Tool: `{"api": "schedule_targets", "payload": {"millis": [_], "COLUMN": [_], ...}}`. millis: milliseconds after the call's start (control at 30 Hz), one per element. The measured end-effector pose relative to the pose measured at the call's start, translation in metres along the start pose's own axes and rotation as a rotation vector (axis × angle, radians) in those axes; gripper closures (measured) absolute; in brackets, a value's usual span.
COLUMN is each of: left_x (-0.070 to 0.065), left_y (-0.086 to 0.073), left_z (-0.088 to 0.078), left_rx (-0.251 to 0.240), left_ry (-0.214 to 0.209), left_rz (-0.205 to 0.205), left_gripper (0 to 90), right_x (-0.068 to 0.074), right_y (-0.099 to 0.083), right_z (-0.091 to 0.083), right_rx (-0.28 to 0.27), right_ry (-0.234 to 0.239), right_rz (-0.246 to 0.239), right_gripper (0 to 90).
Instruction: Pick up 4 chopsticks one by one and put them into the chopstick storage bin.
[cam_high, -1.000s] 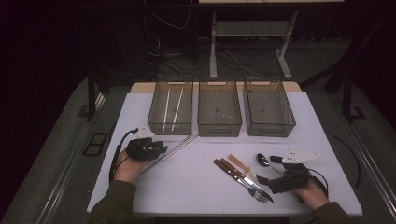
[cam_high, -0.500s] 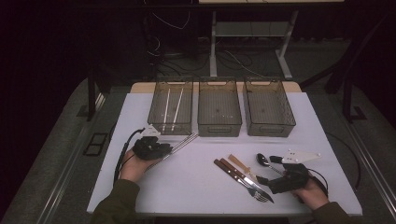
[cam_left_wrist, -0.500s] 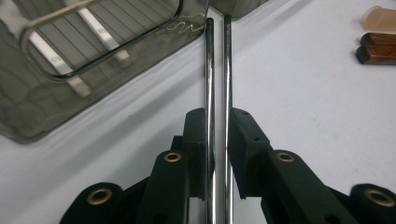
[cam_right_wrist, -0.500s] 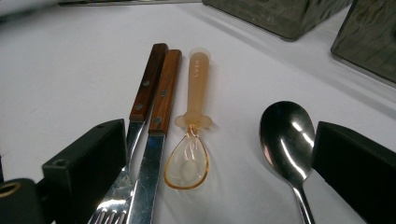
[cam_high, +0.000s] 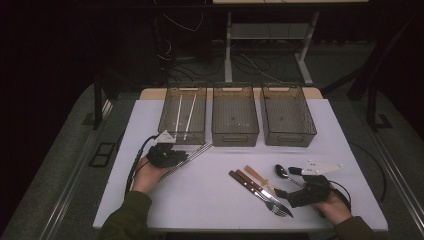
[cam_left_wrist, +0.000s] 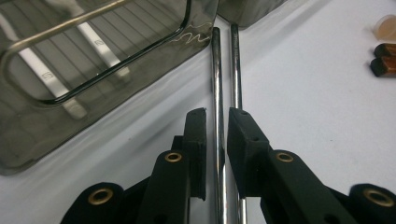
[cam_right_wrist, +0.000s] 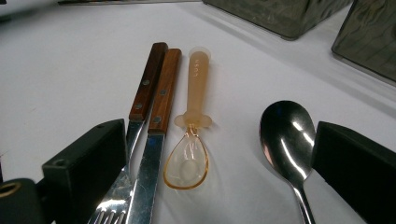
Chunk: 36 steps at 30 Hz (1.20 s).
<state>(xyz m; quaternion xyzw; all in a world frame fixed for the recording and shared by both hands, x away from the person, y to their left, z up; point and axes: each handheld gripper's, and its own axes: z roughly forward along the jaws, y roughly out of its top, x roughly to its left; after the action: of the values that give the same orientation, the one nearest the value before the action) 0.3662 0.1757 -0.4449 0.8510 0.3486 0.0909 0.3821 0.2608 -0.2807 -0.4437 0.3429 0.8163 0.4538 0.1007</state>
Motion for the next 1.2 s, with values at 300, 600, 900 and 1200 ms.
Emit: {"api": "schedule_targets", "payload": {"millis": [300, 600, 900, 1200], "left_x": [-0.0017, -0.0040, -0.0054, -0.0046], "left_y": [0.0010, 0.0001, 0.0006, 0.0007], "left_z": [0.0055, 0.0063, 0.0066, 0.0048], "left_rx": [0.028, 0.030, 0.034, 0.036], "left_ry": [0.011, 0.015, 0.018, 0.011], "left_rz": [0.033, 0.051, 0.065, 0.047], "left_gripper": [78.6, 80.6, 85.0, 85.2], "right_x": [-0.0002, 0.0002, 0.0003, 0.0004], "right_y": [0.0002, 0.0001, 0.0000, 0.0002], "right_z": [-0.0004, -0.0001, 0.0006, 0.0002], "right_rx": [-0.003, -0.003, -0.003, -0.005], "right_ry": [0.000, 0.001, 0.002, 0.004], "right_rz": [0.000, 0.001, 0.000, 0.003], "right_gripper": [3.8, 3.8, 3.8, 3.8]}}
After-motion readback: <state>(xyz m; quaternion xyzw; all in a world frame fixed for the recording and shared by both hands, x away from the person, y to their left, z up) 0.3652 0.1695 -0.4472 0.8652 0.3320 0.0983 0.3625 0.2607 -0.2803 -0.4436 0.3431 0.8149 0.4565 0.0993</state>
